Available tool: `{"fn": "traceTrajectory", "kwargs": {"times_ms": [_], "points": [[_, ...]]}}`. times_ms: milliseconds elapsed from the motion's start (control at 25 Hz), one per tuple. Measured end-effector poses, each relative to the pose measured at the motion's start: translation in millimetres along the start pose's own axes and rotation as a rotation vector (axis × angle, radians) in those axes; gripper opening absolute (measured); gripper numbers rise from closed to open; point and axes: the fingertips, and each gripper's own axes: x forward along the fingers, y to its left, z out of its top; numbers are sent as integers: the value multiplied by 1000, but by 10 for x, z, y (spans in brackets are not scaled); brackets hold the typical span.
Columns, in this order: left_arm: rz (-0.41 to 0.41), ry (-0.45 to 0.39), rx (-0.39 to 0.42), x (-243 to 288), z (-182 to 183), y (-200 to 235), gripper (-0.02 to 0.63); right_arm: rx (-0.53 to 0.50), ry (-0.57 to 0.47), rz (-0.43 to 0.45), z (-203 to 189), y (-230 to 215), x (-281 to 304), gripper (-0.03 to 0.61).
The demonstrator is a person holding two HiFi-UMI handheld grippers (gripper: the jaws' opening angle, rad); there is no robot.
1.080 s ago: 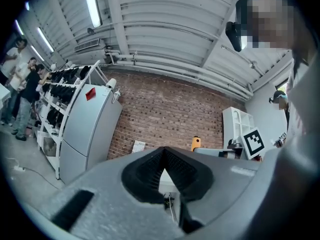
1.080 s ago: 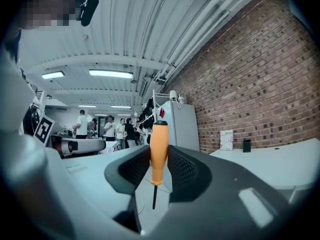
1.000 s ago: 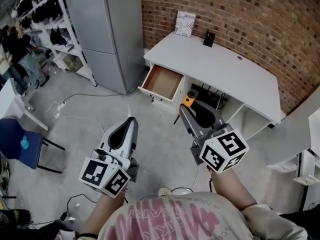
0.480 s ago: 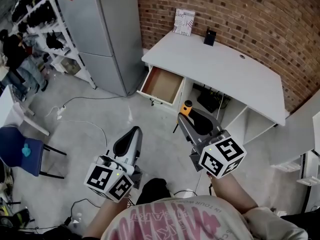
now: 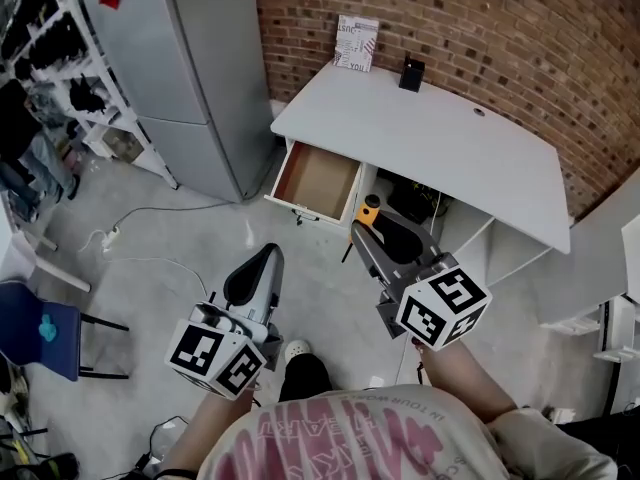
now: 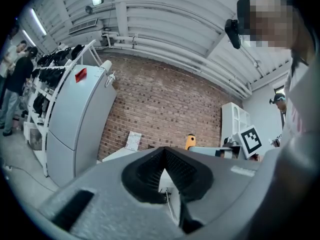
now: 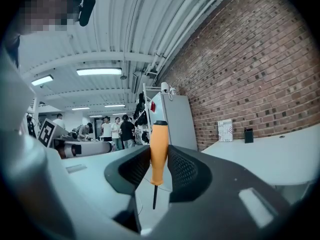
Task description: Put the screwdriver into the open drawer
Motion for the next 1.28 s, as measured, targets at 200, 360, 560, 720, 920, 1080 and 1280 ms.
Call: {"fn": "traceTrajectory", "kwargs": {"times_ms": [200, 360, 560, 720, 920, 1080, 1280], "points": [[-44, 7, 5, 317, 112, 327, 2, 1, -13, -38, 106, -159, 380, 124], [-77, 4, -2, 518, 204, 597, 2, 4, -25, -80, 166, -281, 644, 124], [-115, 25, 3, 727, 281, 944, 2, 38, -38, -129, 197, -390, 967, 124], [-135, 8, 12, 862, 342, 1224, 0, 41, -41, -150, 159, -422, 1210, 124], [-160, 16, -12, 955, 317, 1503, 0, 52, -37, -178, 76, -466, 1480, 124], [-169, 46, -50, 1014, 204, 1682, 1, 70, -1, -195, -79, -498, 1636, 124], [-176, 88, -87, 1106, -15, 1779, 1, 104, 41, -208, -271, -586, 1738, 126]]}}
